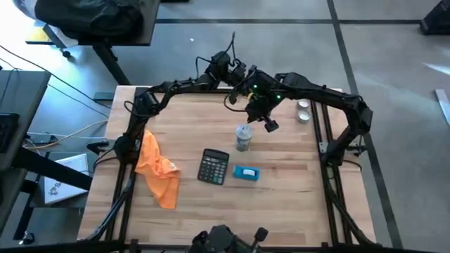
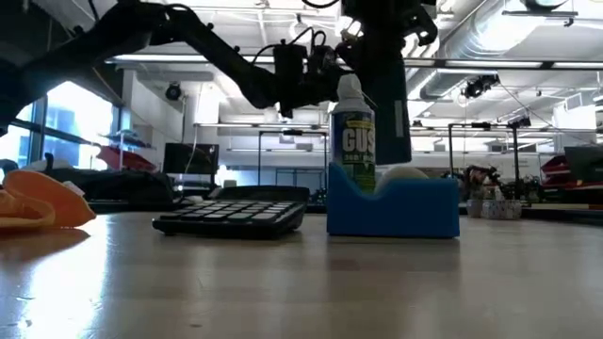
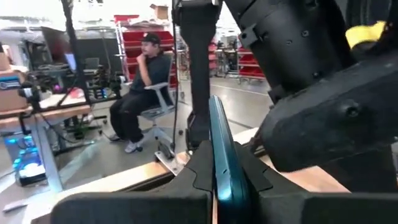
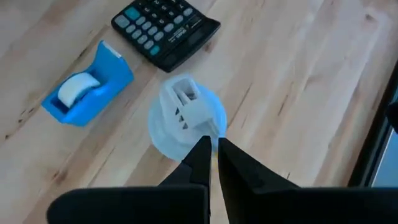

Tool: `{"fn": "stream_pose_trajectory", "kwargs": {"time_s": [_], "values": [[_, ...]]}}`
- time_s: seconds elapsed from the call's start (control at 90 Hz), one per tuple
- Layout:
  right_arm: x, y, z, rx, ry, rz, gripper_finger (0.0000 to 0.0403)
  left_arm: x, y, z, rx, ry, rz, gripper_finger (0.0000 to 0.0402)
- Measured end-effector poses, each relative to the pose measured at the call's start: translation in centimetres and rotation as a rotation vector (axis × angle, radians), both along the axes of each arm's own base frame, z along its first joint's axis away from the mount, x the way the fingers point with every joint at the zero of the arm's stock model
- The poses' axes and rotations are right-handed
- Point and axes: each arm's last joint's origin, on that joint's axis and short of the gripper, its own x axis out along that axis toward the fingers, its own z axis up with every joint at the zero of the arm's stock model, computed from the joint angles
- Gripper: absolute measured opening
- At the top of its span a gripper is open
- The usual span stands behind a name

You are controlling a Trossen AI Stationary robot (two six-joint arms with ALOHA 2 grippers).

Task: Apply microfiber cloth
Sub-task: Spray the back of the cellphone with spray bottle

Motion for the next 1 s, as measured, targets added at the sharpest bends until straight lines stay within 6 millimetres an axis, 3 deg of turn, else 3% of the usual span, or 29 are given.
{"fn": "stream_pose_trajectory", "kwargs": {"time_s": [0.444,0.767,1.0], "values": [[0.0,0.3,-0.1,-0.035,0.033,-0.025,0.0000,-0.7,0.9,0.0,0.009,0.000,-0.003,0.0001],[0.4,1.2,-0.1,-0.024,0.022,0.000,0.0000,-0.4,-0.2,-0.2,0.048,-0.003,-0.151,0.0001],[0.6,1.6,-0.1,-0.021,0.025,0.008,0.0000,-0.3,-0.4,-0.3,0.050,0.001,-0.159,0.0001]]}}
